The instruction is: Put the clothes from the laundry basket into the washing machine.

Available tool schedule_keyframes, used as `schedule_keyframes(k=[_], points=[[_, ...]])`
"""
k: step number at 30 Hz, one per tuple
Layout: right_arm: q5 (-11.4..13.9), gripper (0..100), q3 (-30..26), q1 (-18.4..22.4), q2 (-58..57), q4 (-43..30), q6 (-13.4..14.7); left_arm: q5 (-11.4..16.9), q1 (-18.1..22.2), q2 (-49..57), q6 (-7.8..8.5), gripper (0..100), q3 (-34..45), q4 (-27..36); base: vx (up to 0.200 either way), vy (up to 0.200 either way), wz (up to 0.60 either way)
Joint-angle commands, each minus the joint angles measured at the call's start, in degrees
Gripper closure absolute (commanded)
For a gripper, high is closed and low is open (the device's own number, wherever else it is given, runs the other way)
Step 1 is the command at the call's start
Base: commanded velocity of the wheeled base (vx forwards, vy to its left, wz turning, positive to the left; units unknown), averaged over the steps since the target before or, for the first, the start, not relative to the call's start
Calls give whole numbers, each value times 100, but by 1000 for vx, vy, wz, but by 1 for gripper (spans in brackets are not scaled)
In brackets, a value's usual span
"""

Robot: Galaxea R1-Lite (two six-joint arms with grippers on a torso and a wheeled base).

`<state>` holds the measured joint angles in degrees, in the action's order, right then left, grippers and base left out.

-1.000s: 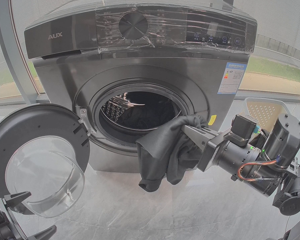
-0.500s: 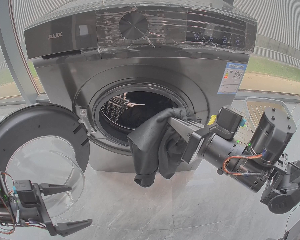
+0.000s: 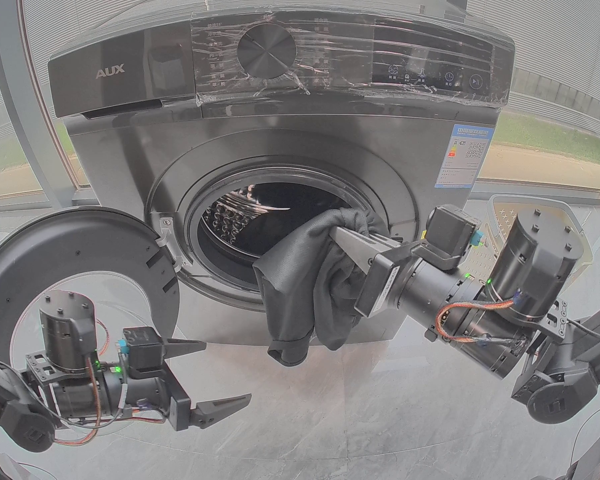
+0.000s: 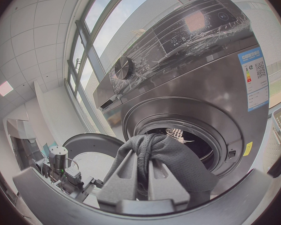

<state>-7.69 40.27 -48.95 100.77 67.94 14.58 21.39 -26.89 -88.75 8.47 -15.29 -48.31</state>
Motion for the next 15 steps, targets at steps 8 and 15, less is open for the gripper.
schedule_keyframes(k=[8, 15], points=[[-198, 100, 219, -45, 92, 9, 124, -100, -422, -1883, -241, 0, -519, -820, 0, 0, 0], [-215, 100, 192, -71, 75, 9, 150, -223, -413, -2815, -346, 0, -967, -1717, 0, 0, 0]])
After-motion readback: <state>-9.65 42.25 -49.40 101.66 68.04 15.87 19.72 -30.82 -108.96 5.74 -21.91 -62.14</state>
